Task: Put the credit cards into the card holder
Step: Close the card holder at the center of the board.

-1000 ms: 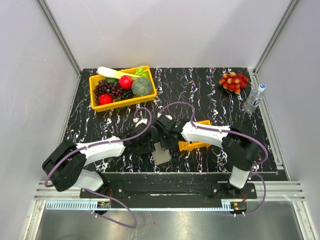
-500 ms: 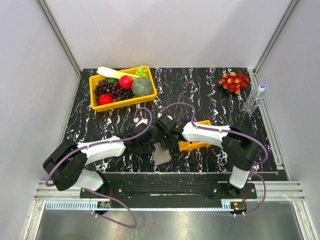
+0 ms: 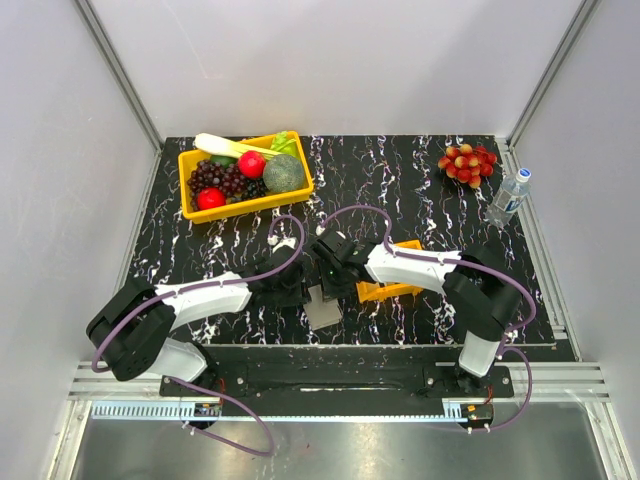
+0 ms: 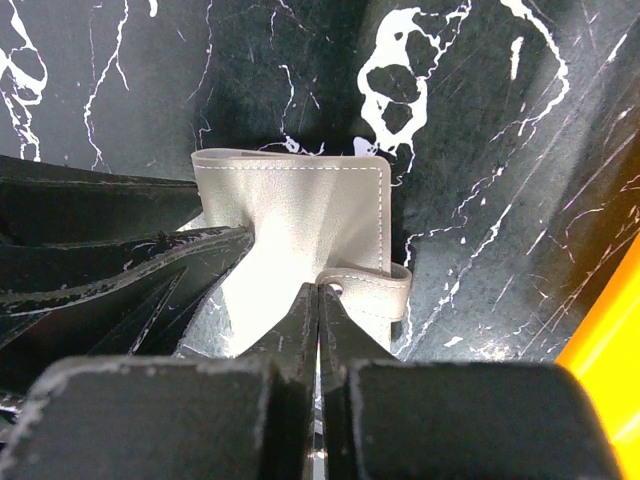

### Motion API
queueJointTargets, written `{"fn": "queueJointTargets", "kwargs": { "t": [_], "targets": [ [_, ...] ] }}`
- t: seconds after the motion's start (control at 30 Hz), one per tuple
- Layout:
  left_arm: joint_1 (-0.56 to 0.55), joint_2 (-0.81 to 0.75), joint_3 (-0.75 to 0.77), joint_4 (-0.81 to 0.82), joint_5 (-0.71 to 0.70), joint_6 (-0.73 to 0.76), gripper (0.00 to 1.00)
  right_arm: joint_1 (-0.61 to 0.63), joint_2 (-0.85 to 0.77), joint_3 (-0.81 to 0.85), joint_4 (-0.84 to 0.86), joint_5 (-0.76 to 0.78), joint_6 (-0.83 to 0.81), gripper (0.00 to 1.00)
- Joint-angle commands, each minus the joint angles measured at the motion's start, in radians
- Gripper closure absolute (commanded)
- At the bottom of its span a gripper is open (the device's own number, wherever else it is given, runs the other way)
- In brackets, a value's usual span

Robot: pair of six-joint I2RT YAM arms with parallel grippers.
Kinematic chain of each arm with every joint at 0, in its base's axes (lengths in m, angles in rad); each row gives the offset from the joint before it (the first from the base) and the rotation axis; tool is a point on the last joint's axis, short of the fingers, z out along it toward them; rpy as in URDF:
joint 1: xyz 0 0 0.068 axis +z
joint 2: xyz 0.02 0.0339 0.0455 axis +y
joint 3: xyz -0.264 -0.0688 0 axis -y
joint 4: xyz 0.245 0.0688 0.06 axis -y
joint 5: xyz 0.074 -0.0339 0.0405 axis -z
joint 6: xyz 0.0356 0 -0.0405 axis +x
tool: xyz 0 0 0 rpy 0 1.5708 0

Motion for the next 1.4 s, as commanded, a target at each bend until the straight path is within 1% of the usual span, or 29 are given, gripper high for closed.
{"fn": "queueJointTargets", "kwargs": {
  "t": [0.0, 0.33, 0.73, 1.1, 1.37],
  "targets": [
    [-0.003, 0.018, -0.006, 0.043, 0.035, 0.012, 0.64, 0.0, 0.012, -0.019, 0.033, -0.038, 0.003, 1.0],
    [-0.003, 0.019, -0.003, 0.045, 0.039, 0.013, 0.64, 0.0, 0.039, -0.01, 0.0, 0.008, 0.002, 1.0],
    [-0.003, 0.019, -0.008, 0.046, 0.044, 0.012, 0.65, -0.03, 0.081, -0.025, 0.003, -0.021, -0.009, 1.0],
    [-0.002, 0.021, -0.008, 0.048, 0.044, 0.012, 0.65, -0.069, 0.146, -0.034, 0.021, -0.105, -0.041, 1.0],
    [-0.003, 0.022, -0.006, 0.04, 0.042, 0.013, 0.65, -0.106, 0.165, -0.05, 0.026, -0.122, -0.06, 1.0]
  ]
}}
